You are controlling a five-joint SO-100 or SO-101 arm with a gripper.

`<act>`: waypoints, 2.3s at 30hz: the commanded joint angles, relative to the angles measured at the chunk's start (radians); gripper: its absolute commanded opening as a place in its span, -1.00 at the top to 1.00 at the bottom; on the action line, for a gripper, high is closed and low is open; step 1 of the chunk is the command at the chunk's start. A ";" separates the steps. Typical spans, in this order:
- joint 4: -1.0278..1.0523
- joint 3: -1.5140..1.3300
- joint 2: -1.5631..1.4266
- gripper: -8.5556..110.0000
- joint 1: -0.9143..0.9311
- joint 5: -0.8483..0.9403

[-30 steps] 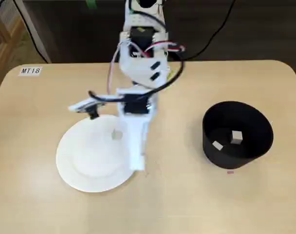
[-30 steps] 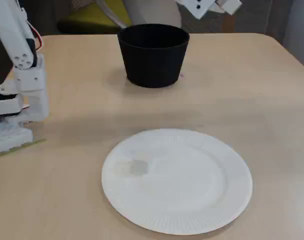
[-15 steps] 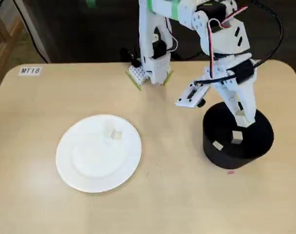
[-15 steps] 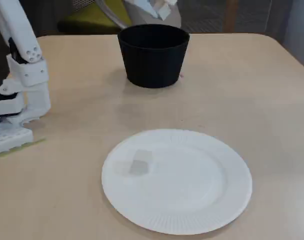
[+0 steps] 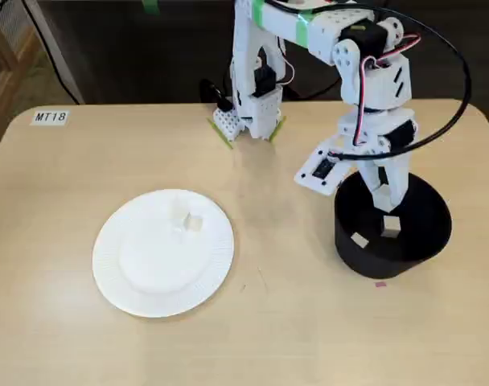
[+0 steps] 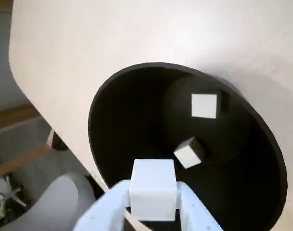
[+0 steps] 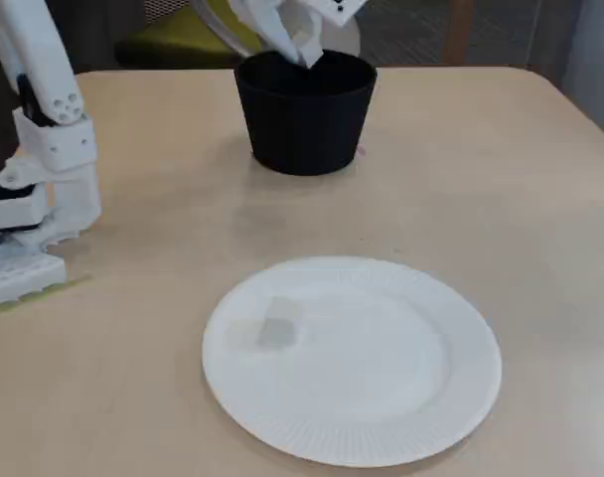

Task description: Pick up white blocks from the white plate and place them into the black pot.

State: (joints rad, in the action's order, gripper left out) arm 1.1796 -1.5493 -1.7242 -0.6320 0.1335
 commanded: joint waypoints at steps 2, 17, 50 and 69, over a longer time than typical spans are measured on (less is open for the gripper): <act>-0.017 0.025 -0.014 0.18 -0.006 0.026; 0.166 0.020 -0.149 0.90 0.551 0.075; 0.087 -0.491 -0.262 0.49 1.146 0.095; 0.018 -0.405 0.011 0.26 1.144 0.121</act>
State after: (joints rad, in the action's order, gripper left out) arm 1.2164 -1.9957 -1.7165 0.5292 0.2700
